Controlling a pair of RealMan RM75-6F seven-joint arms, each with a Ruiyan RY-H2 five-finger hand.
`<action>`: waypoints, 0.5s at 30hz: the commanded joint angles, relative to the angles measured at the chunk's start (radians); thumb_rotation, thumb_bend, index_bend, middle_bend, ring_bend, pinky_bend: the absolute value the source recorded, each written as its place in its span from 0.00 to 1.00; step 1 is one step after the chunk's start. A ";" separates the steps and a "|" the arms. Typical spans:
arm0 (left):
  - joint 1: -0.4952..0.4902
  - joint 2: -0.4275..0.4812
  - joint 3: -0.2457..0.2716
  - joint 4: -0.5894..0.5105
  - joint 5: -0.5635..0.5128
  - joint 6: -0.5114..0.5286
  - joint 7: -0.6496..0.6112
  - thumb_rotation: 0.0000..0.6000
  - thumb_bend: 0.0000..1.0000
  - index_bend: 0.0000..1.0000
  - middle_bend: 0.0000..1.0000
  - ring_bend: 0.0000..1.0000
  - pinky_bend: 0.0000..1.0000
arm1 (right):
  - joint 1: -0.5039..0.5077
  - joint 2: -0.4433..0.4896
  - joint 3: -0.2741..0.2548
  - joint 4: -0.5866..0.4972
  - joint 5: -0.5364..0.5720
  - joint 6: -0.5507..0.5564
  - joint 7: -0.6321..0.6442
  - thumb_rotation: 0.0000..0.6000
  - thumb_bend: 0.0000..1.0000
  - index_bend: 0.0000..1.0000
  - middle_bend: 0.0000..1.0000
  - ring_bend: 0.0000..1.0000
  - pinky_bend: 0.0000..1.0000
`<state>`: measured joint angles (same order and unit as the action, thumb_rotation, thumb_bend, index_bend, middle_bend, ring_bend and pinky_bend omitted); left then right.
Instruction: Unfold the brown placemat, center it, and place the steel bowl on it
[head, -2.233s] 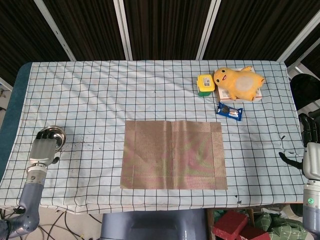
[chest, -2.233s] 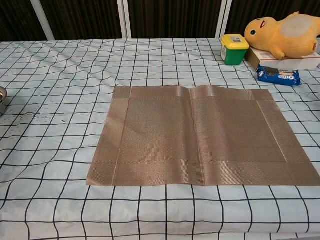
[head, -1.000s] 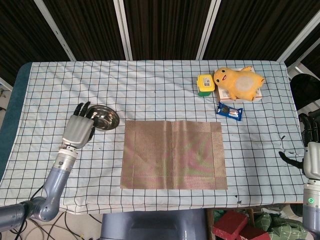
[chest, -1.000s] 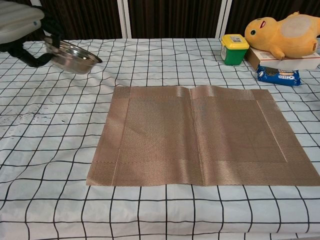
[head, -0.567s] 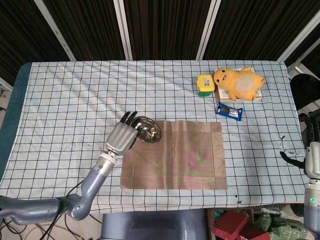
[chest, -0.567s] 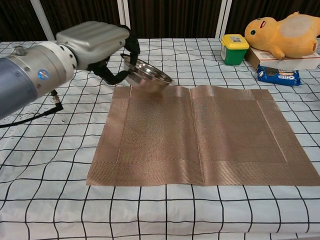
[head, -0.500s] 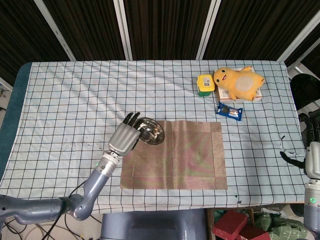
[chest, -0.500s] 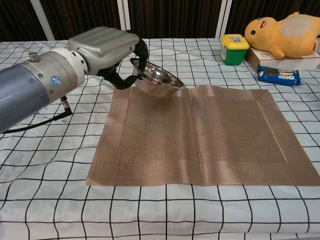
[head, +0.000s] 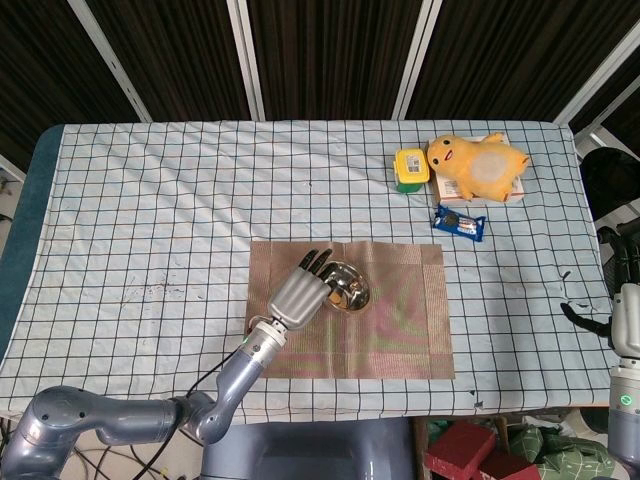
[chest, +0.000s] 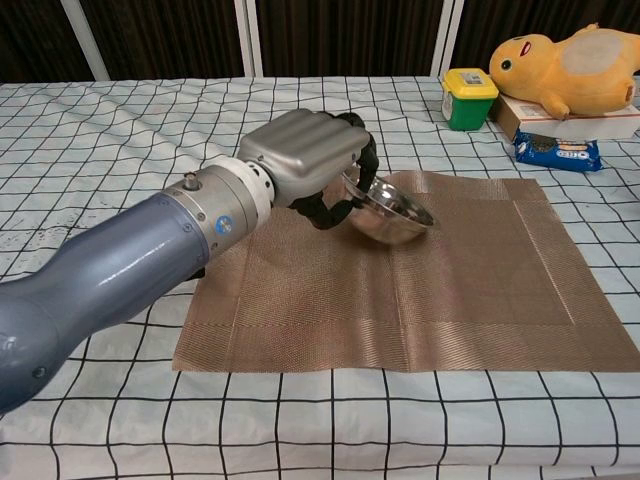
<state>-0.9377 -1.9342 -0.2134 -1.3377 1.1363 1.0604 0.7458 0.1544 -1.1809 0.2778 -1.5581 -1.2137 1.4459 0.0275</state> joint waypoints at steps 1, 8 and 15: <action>0.000 -0.014 0.023 0.020 0.009 -0.014 -0.007 1.00 0.43 0.57 0.23 0.06 0.14 | 0.000 0.000 0.000 0.000 0.000 0.000 0.000 1.00 0.06 0.02 0.00 0.00 0.17; 0.017 -0.003 0.073 0.030 0.041 -0.016 -0.001 1.00 0.17 0.53 0.20 0.06 0.14 | -0.001 0.002 0.002 -0.001 0.004 -0.001 0.004 1.00 0.06 0.02 0.00 0.00 0.17; 0.060 0.062 0.103 -0.040 0.042 0.006 0.004 1.00 0.05 0.32 0.14 0.05 0.11 | -0.001 0.002 0.001 -0.003 0.003 -0.002 0.003 1.00 0.06 0.02 0.00 0.00 0.17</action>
<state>-0.8890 -1.8872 -0.1184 -1.3624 1.1755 1.0579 0.7501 0.1534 -1.1790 0.2783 -1.5613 -1.2107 1.4443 0.0307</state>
